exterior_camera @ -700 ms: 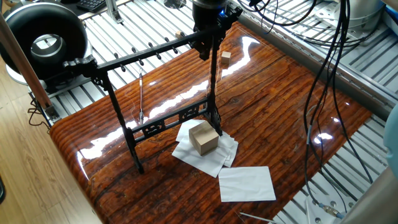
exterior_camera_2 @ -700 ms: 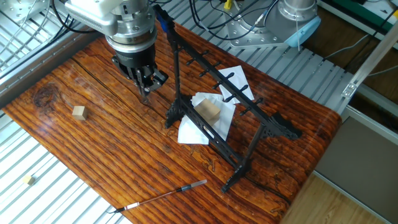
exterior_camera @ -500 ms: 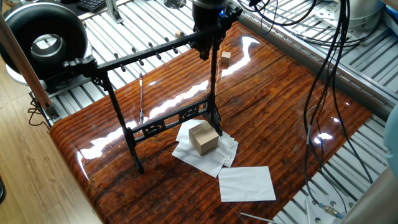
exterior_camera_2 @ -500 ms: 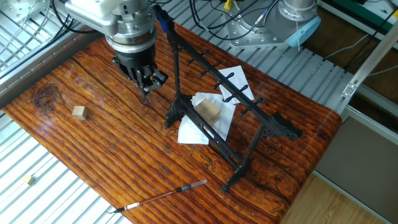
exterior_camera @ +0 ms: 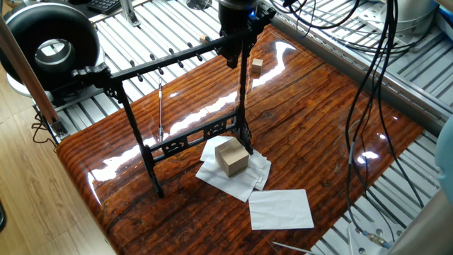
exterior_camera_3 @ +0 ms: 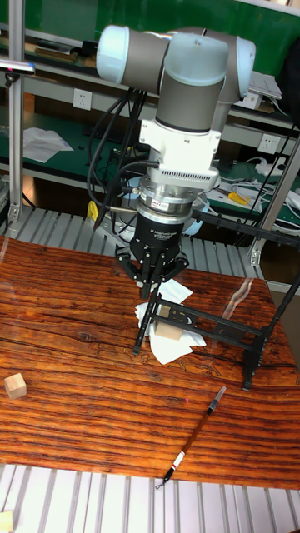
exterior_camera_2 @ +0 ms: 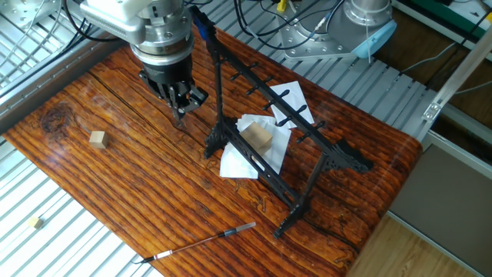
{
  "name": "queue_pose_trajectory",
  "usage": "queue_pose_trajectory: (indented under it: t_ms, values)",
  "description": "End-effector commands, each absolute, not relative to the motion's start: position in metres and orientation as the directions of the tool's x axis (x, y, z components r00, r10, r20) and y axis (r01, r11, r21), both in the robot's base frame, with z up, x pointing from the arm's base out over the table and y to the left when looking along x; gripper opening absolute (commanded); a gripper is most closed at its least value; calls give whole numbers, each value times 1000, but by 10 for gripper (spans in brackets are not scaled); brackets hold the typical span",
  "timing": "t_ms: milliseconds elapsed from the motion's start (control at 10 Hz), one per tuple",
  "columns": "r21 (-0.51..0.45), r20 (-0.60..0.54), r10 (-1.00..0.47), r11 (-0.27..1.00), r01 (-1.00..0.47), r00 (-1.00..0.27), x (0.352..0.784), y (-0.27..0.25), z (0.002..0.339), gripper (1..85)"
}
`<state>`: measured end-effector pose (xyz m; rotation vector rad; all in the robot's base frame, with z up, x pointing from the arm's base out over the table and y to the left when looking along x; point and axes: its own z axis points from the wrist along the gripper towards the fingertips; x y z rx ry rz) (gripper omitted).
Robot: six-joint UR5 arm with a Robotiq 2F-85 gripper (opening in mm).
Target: Place the brush on the pen rack
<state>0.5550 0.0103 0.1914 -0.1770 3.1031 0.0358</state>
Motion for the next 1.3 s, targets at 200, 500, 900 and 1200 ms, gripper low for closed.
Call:
queue_pose_trajectory:
  t_ms: [200, 500, 900, 1200]
  values:
    - [31, -39, -101, 994, -102, -994, 562, 15, 196, 10]
    - [18, -42, -94, 995, -94, -995, 569, 15, 200, 10]
    - [-1, -73, -107, 994, -107, -992, 586, 20, 201, 10]
    - [-22, -108, -130, 992, -128, -986, 601, 23, 208, 10]
